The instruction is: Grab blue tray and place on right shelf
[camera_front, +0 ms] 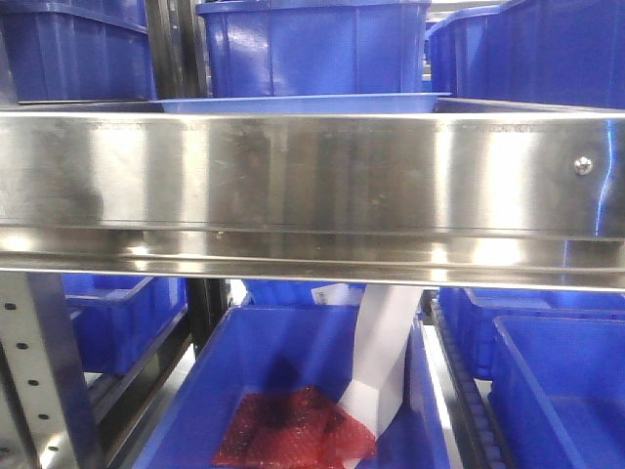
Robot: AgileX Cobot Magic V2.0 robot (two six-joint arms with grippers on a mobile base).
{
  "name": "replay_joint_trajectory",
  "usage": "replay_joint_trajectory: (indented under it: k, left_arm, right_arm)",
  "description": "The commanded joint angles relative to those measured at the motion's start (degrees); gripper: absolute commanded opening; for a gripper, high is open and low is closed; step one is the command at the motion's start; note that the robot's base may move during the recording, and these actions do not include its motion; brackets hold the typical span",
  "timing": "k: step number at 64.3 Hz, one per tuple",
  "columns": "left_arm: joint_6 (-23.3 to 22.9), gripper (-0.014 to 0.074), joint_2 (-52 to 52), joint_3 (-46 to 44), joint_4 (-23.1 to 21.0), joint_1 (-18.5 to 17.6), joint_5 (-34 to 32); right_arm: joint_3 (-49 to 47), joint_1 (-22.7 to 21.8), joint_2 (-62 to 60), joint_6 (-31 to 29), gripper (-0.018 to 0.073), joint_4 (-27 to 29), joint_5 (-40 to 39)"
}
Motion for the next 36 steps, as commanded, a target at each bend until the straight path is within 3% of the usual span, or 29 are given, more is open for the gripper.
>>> replay_joint_trajectory:
  k: [1, 36]
  left_arm:
    - [0.25, -0.0048, -0.80, 1.81, -0.28, 0.08, -5.21]
    - [0.25, -0.0048, -0.80, 1.81, -0.28, 0.08, -5.21]
  right_arm:
    - [-1.35, -0.26, -1.15, -0.64, 0.0052, 0.00, -5.41]
    - [-1.35, -0.26, -1.15, -0.64, 0.0052, 0.00, -5.41]
